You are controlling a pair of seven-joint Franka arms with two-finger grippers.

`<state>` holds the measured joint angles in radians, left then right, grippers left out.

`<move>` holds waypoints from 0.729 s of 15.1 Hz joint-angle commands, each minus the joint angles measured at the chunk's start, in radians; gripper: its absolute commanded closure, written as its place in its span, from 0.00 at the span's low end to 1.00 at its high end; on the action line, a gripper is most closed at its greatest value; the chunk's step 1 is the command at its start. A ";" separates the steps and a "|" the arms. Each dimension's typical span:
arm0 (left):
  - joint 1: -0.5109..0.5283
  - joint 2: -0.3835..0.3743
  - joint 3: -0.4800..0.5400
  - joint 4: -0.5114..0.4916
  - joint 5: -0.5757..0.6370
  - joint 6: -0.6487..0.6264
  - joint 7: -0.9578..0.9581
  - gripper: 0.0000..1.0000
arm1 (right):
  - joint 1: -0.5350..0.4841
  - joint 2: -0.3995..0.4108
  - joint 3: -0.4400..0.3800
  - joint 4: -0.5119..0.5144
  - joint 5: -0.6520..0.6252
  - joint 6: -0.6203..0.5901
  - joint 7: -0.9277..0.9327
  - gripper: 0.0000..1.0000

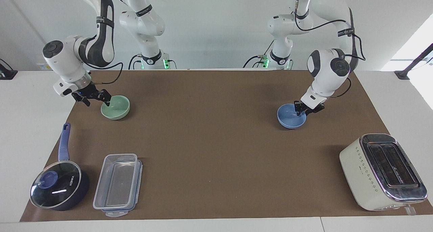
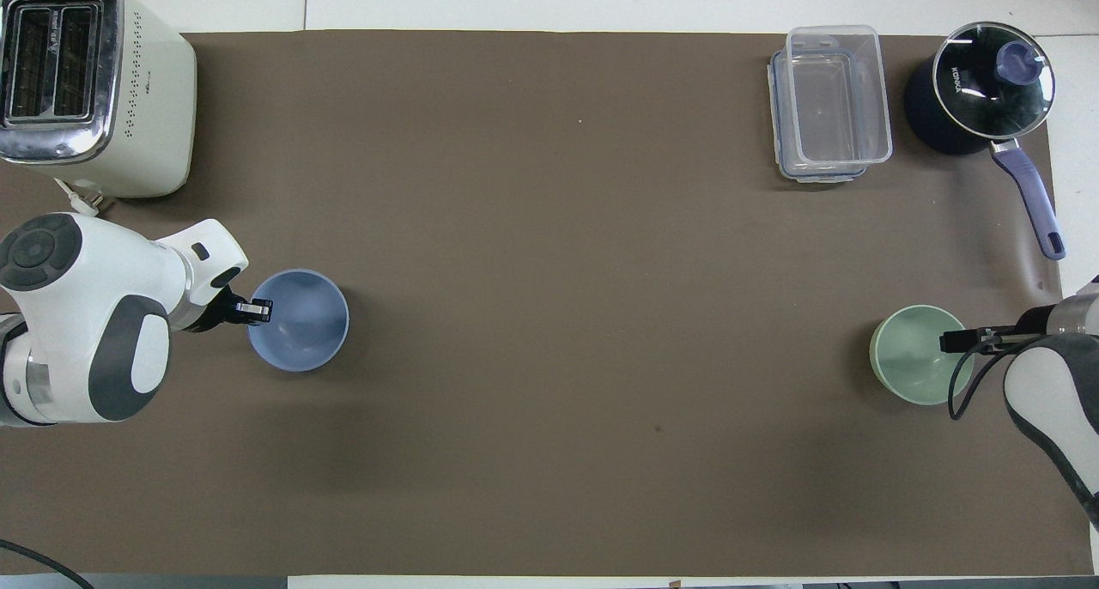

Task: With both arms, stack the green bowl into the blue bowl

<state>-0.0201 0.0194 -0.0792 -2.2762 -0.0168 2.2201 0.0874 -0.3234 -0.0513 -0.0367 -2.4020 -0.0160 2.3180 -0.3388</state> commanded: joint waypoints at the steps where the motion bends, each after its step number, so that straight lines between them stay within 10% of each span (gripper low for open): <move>1: -0.006 0.011 0.006 0.045 0.024 -0.034 -0.006 1.00 | -0.016 -0.024 0.006 -0.042 0.014 0.028 -0.032 0.00; 3: -0.009 0.048 0.004 0.160 0.021 -0.159 -0.020 1.00 | -0.017 -0.027 0.006 -0.051 0.014 0.026 -0.034 0.28; 4: -0.012 0.065 0.003 0.234 0.018 -0.234 -0.043 1.00 | -0.016 -0.027 0.006 -0.049 0.014 0.015 -0.036 0.81; 5: -0.036 0.092 0.002 0.306 -0.011 -0.305 -0.082 1.00 | -0.017 -0.028 0.006 -0.051 0.014 0.009 -0.034 1.00; 11: -0.302 0.136 0.002 0.425 -0.182 -0.363 -0.542 1.00 | -0.036 -0.033 0.008 -0.028 0.014 -0.049 -0.028 1.00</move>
<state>-0.2309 0.1272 -0.0891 -1.8739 -0.1472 1.8516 -0.3326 -0.3407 -0.0617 -0.0367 -2.4311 -0.0159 2.2835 -0.3404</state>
